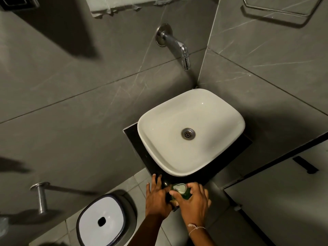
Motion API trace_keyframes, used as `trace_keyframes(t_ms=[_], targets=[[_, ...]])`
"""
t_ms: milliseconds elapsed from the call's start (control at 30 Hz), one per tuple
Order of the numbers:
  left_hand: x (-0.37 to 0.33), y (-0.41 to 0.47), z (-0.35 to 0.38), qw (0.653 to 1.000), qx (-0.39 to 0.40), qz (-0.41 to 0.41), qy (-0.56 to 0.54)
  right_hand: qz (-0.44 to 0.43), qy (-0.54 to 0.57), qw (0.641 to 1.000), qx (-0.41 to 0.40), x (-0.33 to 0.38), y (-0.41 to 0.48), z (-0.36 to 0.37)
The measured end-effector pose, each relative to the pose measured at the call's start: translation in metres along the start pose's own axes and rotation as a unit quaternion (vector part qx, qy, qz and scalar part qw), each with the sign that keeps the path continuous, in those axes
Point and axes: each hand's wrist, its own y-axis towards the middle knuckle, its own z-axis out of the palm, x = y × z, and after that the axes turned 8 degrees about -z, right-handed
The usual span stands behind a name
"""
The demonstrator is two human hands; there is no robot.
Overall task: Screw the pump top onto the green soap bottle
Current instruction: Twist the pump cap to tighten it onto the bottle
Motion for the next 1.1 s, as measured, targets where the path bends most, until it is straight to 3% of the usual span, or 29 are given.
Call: trace_keyframes(t_ms=[300, 600, 867, 1100], targets=[[-0.001, -0.002, -0.001, 1.000, -0.010, 0.002, -0.024, 0.056, -0.003, 0.996, -0.074, 0.030, -0.016, -0.006], [0.002, 0.001, 0.004, 1.000, -0.020, 0.010, -0.022, 0.019, -0.044, 0.995, -0.082, 0.027, -0.014, -0.007], [0.003, 0.001, 0.003, 1.000, -0.008, 0.013, -0.014, -0.084, 0.004, 0.996, 0.036, 0.011, -0.006, -0.035], [0.002, 0.001, 0.000, 1.000, 0.003, 0.008, -0.011, -0.152, 0.054, 0.970, 0.183, -0.004, 0.025, -0.057]])
